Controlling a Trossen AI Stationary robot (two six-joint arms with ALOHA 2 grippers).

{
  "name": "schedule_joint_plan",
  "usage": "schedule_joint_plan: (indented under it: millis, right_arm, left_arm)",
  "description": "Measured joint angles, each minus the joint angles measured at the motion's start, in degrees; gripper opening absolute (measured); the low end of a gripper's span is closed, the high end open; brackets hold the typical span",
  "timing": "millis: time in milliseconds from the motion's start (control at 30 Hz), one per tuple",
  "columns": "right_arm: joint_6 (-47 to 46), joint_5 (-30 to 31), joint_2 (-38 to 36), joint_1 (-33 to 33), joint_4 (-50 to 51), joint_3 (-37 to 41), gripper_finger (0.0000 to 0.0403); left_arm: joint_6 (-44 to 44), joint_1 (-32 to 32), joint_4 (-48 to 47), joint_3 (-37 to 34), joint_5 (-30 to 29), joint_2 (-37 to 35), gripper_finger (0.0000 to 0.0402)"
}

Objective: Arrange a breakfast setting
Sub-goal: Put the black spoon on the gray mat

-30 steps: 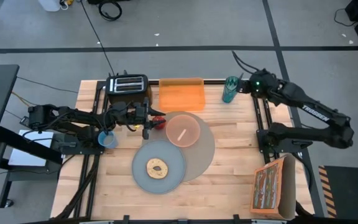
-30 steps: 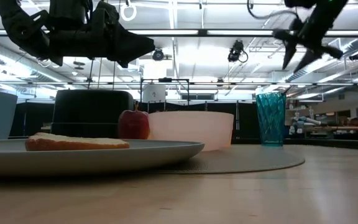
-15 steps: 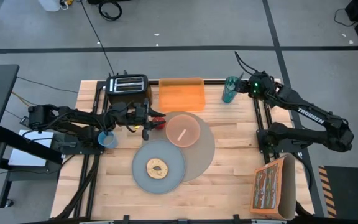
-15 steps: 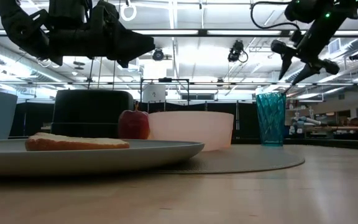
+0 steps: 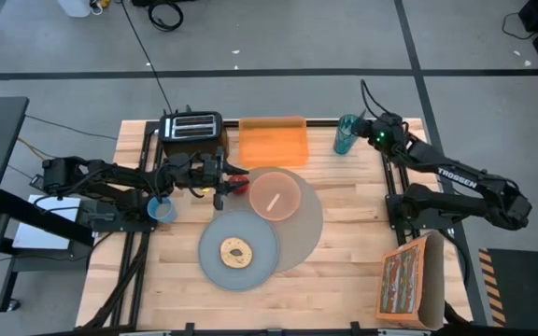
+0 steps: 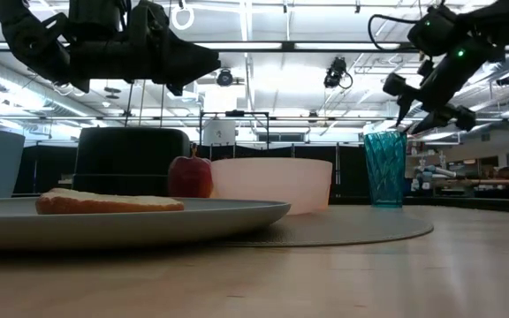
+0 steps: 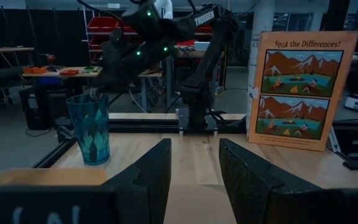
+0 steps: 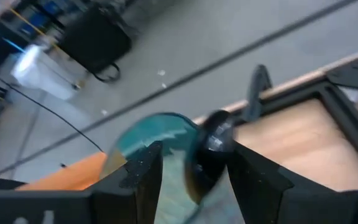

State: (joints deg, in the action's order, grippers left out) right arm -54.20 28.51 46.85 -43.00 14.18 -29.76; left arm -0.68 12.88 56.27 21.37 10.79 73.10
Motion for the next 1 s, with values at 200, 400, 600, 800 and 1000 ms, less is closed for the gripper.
schedule_joint_plan:
  millis: [200, 400, 600, 800, 1000]
  right_arm:
    - [4.0, 0.3, 0.0, 0.0, -3.6, 1.7, 0.0138]
    - [8.1, 1.3, 0.0, 0.2, -4.4, 1.7, 0.0085]
    - [11.3, 1.5, 0.0, 0.2, -6.4, 1.7, 0.0050]
    - [15.6, 0.6, 0.0, 0.3, -7.9, 1.7, 0.0037]
    - [18.6, 0.4, 0.0, 0.3, -8.0, 1.7, 0.0023]
  left_arm:
    - [-0.2, 0.0, 0.0, 0.0, 0.0, 0.0, 0.0142]
    - [-0.1, 0.0, 0.2, 0.0, 0.0, 0.0, 0.0142]
    - [-0.1, 0.0, 0.9, 0.0, 0.0, 0.0, 0.0142]
    - [-0.1, 0.0, 0.9, 0.0, 0.0, 0.0, 0.0142]
    - [-0.2, 0.0, 0.9, 0.0, 0.0, 0.0, 0.0142]
